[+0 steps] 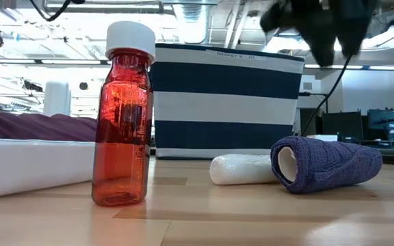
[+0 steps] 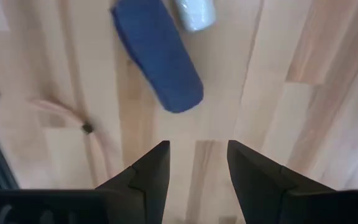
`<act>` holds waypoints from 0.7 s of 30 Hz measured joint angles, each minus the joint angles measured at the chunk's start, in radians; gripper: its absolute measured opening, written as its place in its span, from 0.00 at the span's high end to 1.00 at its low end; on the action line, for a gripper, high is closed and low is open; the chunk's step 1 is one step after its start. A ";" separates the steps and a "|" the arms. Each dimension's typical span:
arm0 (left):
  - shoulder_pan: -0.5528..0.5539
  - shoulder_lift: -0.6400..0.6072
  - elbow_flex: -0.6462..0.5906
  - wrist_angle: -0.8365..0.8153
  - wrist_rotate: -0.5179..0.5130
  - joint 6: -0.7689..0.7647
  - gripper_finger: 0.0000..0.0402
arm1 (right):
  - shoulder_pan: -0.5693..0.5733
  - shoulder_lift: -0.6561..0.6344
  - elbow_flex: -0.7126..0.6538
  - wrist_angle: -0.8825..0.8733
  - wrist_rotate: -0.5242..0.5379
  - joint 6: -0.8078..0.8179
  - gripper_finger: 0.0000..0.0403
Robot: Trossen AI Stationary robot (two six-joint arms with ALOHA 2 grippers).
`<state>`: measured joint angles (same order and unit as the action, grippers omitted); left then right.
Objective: Pick & place medical supplies in basket/bin
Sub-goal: Put the blue bandage into the blue bin
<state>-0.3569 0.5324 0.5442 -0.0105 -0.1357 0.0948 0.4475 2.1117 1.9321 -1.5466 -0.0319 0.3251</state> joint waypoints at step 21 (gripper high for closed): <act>0.000 -0.035 -0.002 -0.105 -0.081 -0.001 0.72 | 0.002 -0.008 -0.345 0.401 -0.144 -0.026 0.62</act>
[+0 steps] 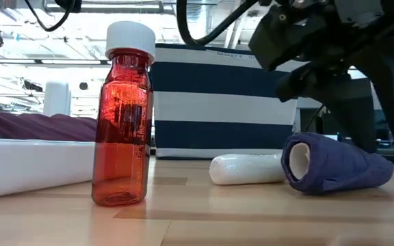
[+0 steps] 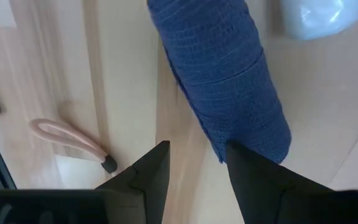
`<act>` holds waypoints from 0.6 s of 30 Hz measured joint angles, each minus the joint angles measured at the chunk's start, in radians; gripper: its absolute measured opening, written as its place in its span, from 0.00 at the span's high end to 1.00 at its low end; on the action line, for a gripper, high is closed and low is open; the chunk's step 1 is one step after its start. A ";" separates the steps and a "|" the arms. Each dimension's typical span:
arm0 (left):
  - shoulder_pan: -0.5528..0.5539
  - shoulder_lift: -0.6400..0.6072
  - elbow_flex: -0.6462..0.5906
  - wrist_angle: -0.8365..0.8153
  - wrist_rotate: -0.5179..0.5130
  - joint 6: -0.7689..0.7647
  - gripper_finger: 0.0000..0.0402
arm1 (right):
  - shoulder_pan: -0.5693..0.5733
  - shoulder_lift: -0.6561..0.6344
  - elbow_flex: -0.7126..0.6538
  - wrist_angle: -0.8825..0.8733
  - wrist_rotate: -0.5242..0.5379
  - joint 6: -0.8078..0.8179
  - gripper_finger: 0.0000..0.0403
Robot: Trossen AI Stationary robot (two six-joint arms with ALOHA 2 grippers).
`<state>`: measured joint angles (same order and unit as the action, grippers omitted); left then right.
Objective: Pick & place medical supplies in basket/bin
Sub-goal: Put the blue bandage into the blue bin
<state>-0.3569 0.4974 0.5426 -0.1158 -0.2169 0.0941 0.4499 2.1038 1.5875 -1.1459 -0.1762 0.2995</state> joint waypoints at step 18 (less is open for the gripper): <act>0.000 0.000 0.000 0.001 -0.031 -0.006 0.72 | -0.005 0.002 0.076 -0.046 0.058 -0.059 0.62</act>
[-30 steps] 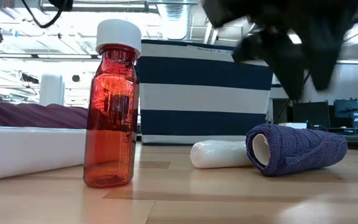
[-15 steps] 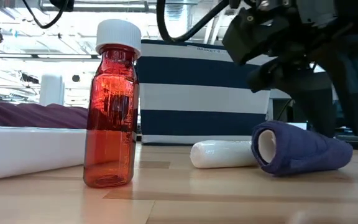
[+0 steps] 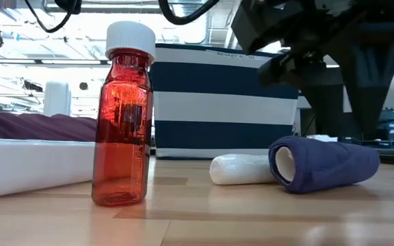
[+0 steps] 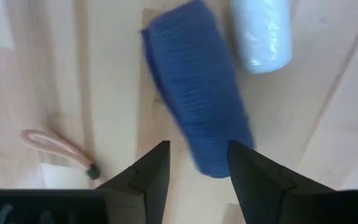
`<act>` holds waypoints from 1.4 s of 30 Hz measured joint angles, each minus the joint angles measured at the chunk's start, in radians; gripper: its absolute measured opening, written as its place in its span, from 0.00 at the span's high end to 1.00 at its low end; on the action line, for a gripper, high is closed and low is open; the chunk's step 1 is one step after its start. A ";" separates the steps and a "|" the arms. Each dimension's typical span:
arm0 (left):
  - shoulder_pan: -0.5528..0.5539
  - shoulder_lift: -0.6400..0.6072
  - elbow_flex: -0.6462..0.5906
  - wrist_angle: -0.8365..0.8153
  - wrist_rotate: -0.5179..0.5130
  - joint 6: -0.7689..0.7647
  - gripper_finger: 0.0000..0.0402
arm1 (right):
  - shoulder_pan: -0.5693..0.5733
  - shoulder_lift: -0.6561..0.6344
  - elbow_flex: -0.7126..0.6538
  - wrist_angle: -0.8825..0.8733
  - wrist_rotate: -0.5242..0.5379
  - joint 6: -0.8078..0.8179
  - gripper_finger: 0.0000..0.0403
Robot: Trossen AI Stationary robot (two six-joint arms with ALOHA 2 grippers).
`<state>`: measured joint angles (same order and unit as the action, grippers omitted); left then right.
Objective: Pick & place medical supplies in basket/bin
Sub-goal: Put the blue bandage into the blue bin
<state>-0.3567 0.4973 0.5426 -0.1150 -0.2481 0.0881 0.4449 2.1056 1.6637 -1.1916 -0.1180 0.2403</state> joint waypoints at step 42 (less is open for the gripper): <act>0.000 0.000 0.000 -0.059 -0.002 -0.002 0.72 | -0.024 0.000 0.035 0.153 -0.213 0.142 0.68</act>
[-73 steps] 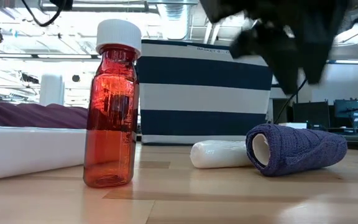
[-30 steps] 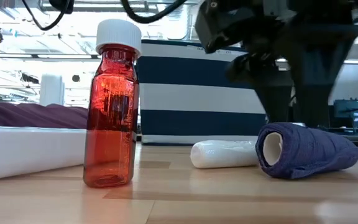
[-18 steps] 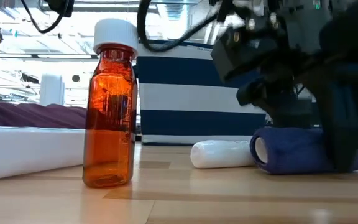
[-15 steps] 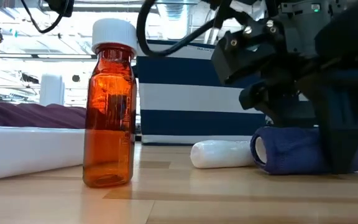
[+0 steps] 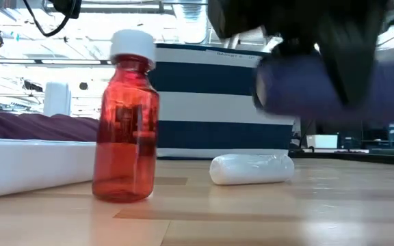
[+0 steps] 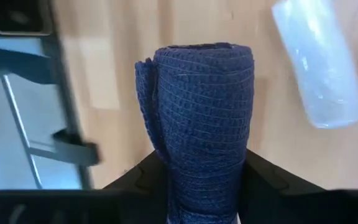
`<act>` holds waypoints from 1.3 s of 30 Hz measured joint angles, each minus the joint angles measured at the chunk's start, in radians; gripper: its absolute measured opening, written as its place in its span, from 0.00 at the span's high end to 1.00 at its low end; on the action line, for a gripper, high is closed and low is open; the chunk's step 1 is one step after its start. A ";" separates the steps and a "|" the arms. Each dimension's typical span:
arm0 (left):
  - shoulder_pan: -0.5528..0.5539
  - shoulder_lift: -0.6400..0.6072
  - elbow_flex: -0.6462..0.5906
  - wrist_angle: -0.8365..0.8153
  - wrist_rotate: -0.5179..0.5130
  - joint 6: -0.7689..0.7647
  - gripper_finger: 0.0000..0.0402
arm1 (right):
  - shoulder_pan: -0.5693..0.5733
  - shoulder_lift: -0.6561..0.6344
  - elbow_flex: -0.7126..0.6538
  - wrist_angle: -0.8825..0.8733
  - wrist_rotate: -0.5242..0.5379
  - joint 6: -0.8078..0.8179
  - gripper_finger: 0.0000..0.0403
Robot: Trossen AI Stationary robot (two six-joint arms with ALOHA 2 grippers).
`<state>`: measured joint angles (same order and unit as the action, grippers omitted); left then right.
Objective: Pick & place medical supplies in basket/bin
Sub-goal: Put the blue bandage into the blue bin
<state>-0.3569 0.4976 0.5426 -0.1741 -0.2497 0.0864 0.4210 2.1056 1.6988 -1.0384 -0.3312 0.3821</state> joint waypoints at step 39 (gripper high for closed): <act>0.000 0.024 -0.001 -0.047 -0.046 0.005 0.72 | -0.930 -0.144 0.407 -0.139 0.676 -0.280 0.62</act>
<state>-0.3565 0.5219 0.5419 -0.2211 -0.2958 0.0917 -0.5092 1.9615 2.1059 -1.1770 0.3445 0.1017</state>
